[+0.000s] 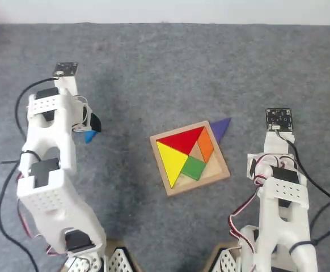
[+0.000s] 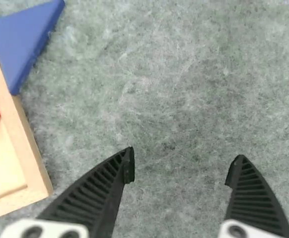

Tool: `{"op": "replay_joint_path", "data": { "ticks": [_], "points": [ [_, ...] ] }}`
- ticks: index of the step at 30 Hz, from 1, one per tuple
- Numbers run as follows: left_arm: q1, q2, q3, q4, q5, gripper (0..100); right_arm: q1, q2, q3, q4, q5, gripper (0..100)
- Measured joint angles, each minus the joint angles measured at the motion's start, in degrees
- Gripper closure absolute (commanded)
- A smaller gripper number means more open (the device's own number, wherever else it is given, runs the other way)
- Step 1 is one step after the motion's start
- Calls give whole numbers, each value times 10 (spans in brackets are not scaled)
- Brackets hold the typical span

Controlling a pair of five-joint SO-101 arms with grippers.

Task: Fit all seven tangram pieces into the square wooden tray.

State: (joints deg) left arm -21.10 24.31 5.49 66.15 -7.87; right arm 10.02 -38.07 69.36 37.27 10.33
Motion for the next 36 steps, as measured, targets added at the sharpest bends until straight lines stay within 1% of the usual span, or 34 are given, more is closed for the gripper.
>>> {"op": "replay_joint_path", "data": {
  "ticks": [2, 8, 13, 20, 23, 28, 33, 36],
  "points": [
    [-1, 0, 0, 0, 0, 753, -2, 0, 0, 0, 0, 692],
    [-1, 0, 0, 0, -2, 850, -2, 0, 0, 0, 0, 692],
    [-1, 0, 0, 0, -17, 881, -2, 0, 0, 0, 0, 692],
    [-1, 0, 0, 0, -19, 945, -2, 0, 0, 0, 0, 692],
    [6, 0, 0, 14, -37, 961, -2, 0, 0, 0, 0, 692],
    [43, 0, 0, 33, -40, 947, -2, 0, 0, 0, 0, 692],
    [43, 0, 0, 33, -39, 836, -2, 0, 0, 0, 0, 692],
    [34, -1, -16, 42, -41, 826, -2, 0, 0, 0, 0, 692]
  ]
}}
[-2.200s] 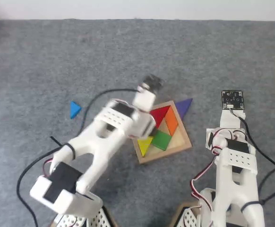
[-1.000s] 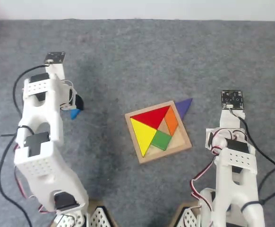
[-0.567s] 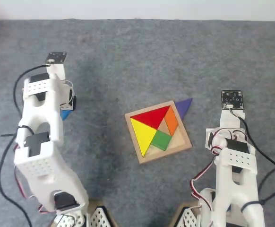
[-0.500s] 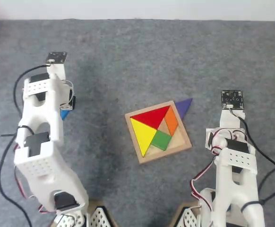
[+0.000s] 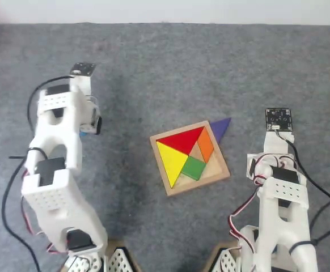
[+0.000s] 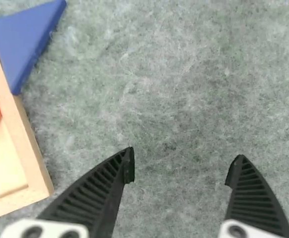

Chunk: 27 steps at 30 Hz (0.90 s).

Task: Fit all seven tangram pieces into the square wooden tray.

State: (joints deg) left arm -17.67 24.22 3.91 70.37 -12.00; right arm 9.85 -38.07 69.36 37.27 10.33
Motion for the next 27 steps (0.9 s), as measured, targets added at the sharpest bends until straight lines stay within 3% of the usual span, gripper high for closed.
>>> {"op": "replay_joint_path", "data": {
  "ticks": [6, 18, 27],
  "points": [
    [-77, -66, -34, 14, 22, 823, -12, 0, 0, 0, 0, 692],
    [-50, 47, -24, 23, 10, 786, -12, 0, 0, 0, 0, 692],
    [-50, 61, -47, 29, 6, 786, -11, 0, 0, 0, 0, 692]
  ]
}}
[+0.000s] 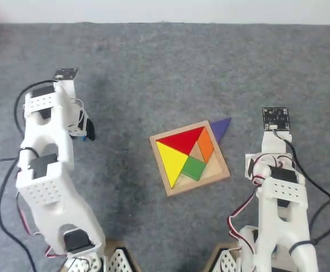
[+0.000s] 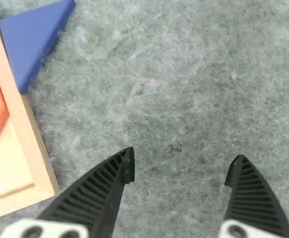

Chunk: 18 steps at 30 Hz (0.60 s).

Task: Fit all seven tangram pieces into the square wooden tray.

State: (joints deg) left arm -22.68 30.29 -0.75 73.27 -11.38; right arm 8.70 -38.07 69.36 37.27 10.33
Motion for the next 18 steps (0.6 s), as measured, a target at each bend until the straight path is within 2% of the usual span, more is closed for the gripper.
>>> {"op": "replay_joint_path", "data": {
  "ticks": [10, 18],
  "points": [
    [3, 7, -20, 0, 29, 783, 0, 0, 0, 0, 0, 692],
    [11, 7, -25, 0, 113, 785, 0, 0, 0, 0, 0, 692]
  ]
}}
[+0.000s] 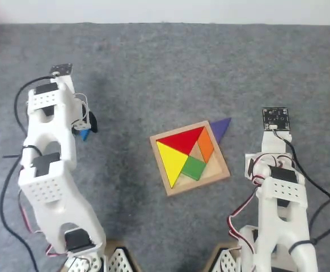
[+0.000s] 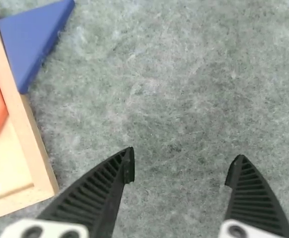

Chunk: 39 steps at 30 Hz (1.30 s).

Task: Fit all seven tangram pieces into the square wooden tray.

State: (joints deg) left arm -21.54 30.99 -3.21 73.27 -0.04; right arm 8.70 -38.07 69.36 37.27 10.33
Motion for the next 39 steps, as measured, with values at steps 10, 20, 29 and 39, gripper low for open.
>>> {"op": "replay_joint_path", "data": {
  "ticks": [10, 20, 29, 39],
  "points": [
    [4, 30, -27, -1, 55, 786, 0, 0, 0, 0, 0, 692],
    [4, 147, -211, 125, 74, 853, 0, 0, 0, 0, 0, 692],
    [11, 178, -270, 148, 74, 874, 0, 0, 0, 0, 0, 692],
    [5, 191, -326, 162, 69, 892, 0, 0, 0, 0, 0, 692]
  ]
}}
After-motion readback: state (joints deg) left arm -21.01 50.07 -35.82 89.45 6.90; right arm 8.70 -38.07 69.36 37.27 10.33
